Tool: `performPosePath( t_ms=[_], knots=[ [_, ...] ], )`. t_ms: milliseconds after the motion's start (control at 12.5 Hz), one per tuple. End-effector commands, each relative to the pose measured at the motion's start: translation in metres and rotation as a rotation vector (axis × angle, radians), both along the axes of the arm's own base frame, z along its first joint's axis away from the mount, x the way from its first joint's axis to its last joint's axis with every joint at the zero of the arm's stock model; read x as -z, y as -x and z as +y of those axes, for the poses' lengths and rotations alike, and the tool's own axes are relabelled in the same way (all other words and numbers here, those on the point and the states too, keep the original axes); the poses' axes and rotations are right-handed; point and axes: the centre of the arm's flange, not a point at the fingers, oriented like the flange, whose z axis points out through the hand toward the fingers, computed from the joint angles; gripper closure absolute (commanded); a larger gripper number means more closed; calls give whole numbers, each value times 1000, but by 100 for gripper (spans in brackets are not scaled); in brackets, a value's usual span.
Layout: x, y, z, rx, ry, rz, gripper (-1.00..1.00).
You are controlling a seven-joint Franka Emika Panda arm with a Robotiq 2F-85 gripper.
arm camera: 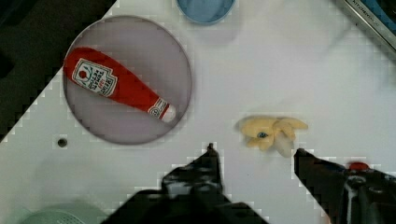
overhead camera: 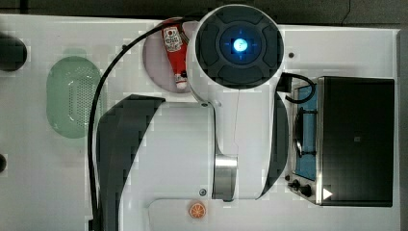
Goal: Pick Banana and place it in mug.
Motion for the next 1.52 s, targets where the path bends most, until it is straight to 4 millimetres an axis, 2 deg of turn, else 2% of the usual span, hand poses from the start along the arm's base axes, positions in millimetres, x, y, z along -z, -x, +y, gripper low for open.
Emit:
performPosePath(
  t_ms=[80, 240, 480, 1120, 1520],
  knots=[
    [-66, 89, -28, 18, 14, 14, -59],
    [-61, 89, -27, 17, 14, 24, -99],
    [-26, 85, -26, 14, 13, 69, -100],
    [150, 69, -27, -80, 16, 28, -100],
    [257, 84, -29, -75, 20, 38, -100]
  ],
)
